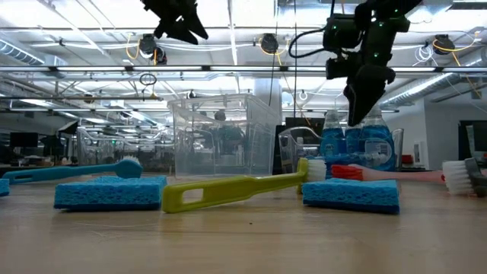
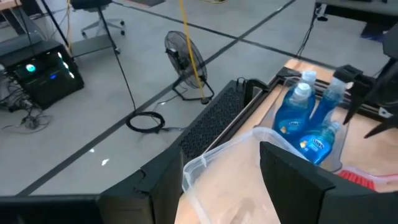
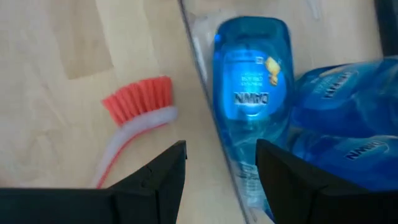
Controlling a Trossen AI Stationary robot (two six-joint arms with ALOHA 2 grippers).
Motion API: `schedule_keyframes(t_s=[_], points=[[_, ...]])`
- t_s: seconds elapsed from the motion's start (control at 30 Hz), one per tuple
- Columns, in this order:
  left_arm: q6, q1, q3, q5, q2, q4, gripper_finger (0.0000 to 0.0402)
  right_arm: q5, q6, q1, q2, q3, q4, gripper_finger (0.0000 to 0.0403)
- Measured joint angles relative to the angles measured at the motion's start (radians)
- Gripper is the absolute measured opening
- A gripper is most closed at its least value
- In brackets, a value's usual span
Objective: Pick & Place Kitchen Sink Supplies
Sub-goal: Put the blue soap dispenser into the right transparent bin
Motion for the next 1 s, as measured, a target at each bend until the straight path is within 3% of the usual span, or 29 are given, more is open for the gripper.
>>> schedule_keyframes(t_s=[1.0], points=[[0.014,0.031,-0.030,0.020,-0.011,0.001,0.0214,0.035,-0.060,-0.039,0.070,0.000,0.030,0.0181]])
